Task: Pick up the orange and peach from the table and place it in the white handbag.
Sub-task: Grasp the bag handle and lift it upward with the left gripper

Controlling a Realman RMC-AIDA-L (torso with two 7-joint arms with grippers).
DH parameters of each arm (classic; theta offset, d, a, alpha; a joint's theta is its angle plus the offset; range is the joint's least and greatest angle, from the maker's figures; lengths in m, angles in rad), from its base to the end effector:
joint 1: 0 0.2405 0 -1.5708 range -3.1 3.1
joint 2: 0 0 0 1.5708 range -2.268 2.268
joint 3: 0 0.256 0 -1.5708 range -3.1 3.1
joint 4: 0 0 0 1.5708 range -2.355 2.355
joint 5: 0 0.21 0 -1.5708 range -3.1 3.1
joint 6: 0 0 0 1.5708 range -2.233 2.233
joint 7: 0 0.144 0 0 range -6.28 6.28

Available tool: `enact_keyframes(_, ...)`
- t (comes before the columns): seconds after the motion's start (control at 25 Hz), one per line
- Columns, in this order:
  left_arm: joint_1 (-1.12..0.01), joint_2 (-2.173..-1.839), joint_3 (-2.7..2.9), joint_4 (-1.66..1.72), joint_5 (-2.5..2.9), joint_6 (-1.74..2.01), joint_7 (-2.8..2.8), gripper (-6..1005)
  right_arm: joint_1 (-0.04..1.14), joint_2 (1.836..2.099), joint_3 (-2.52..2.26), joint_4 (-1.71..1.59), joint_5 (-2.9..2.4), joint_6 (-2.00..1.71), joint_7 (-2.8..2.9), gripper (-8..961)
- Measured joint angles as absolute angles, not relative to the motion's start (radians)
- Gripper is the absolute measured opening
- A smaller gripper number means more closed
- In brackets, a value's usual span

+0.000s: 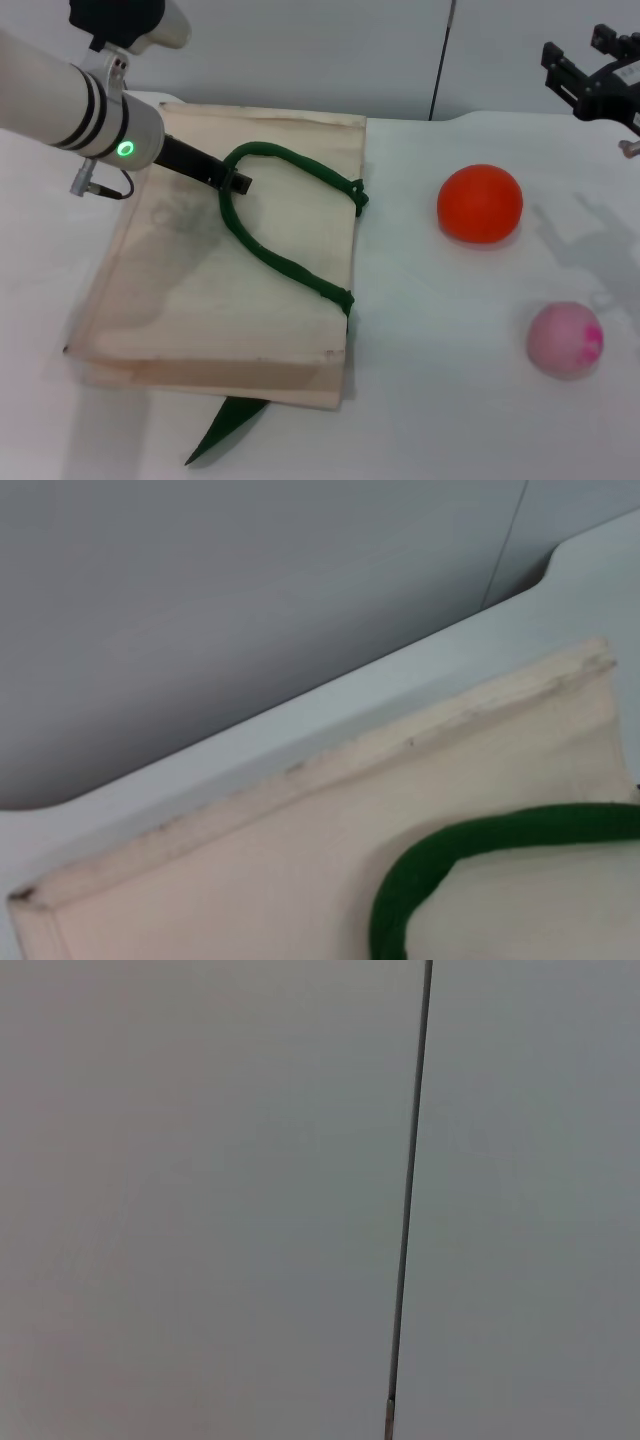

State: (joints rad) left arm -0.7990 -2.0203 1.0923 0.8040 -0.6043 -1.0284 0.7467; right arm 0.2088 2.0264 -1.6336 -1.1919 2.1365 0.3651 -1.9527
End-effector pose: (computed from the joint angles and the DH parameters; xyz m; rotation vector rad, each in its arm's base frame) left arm -0.2219 0.4453 0.0115 -2.3212 -0.9973 0.1274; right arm 0.2190 0.3806 0.0255 -1.9698 0.4791 0.5863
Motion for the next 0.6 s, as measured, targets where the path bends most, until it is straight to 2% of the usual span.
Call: enact_keyframes(0.6, -0.808, -2.016, 1.087, 0.762, -0.604, -1.007, 0.712, 373, 0.206, 2.026, -1.634, -1.195, 2.138, 0.365, -1.953, 604)
